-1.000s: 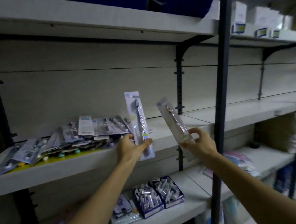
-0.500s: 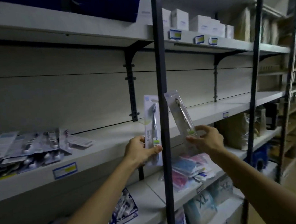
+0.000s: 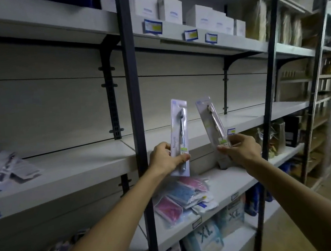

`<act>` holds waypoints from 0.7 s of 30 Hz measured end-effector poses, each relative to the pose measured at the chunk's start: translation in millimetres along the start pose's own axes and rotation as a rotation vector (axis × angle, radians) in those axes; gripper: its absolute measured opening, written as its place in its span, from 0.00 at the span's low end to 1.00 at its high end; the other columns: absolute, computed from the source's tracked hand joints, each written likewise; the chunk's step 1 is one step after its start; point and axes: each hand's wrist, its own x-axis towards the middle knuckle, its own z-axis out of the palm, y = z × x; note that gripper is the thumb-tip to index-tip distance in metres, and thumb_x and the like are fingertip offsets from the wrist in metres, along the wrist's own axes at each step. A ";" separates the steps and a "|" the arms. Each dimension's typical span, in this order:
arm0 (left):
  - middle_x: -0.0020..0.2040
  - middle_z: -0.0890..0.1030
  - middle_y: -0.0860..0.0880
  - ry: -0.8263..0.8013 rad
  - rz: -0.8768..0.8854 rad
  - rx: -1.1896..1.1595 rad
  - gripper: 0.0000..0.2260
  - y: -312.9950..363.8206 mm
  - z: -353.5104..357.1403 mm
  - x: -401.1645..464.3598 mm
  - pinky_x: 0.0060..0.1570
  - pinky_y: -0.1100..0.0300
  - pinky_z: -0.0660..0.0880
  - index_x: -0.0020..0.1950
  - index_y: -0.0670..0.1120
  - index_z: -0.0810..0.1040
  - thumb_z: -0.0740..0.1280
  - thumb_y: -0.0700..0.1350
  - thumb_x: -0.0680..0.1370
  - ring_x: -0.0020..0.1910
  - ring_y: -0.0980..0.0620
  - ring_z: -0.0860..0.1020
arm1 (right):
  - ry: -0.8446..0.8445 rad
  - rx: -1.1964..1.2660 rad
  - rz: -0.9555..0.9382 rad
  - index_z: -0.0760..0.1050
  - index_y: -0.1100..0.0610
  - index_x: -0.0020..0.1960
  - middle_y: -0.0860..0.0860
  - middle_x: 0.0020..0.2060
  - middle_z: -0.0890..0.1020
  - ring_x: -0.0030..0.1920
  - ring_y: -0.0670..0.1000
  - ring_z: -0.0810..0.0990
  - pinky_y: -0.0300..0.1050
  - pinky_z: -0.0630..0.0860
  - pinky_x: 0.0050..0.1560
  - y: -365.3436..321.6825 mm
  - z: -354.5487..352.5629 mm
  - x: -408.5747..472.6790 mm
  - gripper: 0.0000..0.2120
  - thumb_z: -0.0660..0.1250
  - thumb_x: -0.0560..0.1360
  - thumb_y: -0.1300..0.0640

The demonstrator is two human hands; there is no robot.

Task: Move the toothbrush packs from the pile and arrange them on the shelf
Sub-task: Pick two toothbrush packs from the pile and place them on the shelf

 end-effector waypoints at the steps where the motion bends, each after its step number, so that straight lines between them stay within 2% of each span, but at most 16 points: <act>1: 0.47 0.82 0.46 0.011 0.002 0.013 0.19 1.0 6.1 8.4 0.42 0.56 0.79 0.48 0.45 0.73 0.78 0.50 0.66 0.44 0.49 0.81 | 0.001 -0.005 -0.011 0.78 0.54 0.59 0.55 0.49 0.83 0.45 0.54 0.83 0.54 0.81 0.50 4.3 -0.1 9.4 0.25 0.78 0.64 0.50; 3: 0.48 0.82 0.47 0.026 0.001 0.035 0.21 -0.3 18.1 28.3 0.42 0.58 0.78 0.50 0.45 0.73 0.78 0.52 0.66 0.44 0.50 0.80 | 0.001 -0.016 -0.023 0.77 0.55 0.62 0.56 0.51 0.83 0.46 0.55 0.83 0.54 0.80 0.52 12.8 1.9 29.0 0.28 0.78 0.64 0.50; 7: 0.53 0.81 0.47 0.063 -0.019 0.046 0.25 -5.6 39.2 77.6 0.48 0.57 0.76 0.54 0.46 0.72 0.78 0.53 0.65 0.49 0.48 0.80 | 0.012 -0.046 -0.032 0.76 0.55 0.63 0.58 0.52 0.82 0.49 0.56 0.81 0.54 0.79 0.54 28.3 7.2 76.7 0.28 0.79 0.65 0.52; 13: 0.56 0.79 0.46 0.088 -0.045 0.045 0.29 -11.9 70.7 160.4 0.54 0.55 0.75 0.60 0.46 0.72 0.77 0.55 0.65 0.53 0.47 0.79 | 0.016 -0.073 -0.024 0.77 0.54 0.61 0.58 0.50 0.83 0.45 0.55 0.82 0.50 0.81 0.50 46.3 12.9 160.3 0.26 0.79 0.65 0.53; 15: 0.56 0.80 0.47 0.090 -0.046 0.035 0.29 -12.9 80.9 186.3 0.53 0.56 0.75 0.60 0.46 0.72 0.77 0.56 0.65 0.53 0.48 0.79 | 0.013 -0.065 -0.025 0.77 0.56 0.60 0.58 0.48 0.83 0.43 0.55 0.83 0.49 0.81 0.46 50.5 15.3 184.8 0.25 0.79 0.65 0.54; 18: 0.53 0.81 0.47 0.093 -0.043 -0.011 0.26 -12.5 97.8 218.1 0.51 0.57 0.76 0.57 0.47 0.73 0.77 0.56 0.65 0.50 0.49 0.80 | 0.036 -0.085 -0.043 0.78 0.58 0.59 0.58 0.48 0.83 0.44 0.56 0.82 0.53 0.81 0.47 60.5 18.1 217.7 0.25 0.79 0.65 0.54; 21: 0.50 0.82 0.50 0.091 -0.056 0.004 0.22 -13.7 116.3 242.5 0.46 0.60 0.74 0.54 0.47 0.75 0.77 0.55 0.66 0.49 0.50 0.80 | 0.023 -0.100 -0.030 0.78 0.58 0.59 0.58 0.48 0.83 0.43 0.55 0.82 0.51 0.81 0.44 72.7 18.0 247.3 0.26 0.79 0.64 0.52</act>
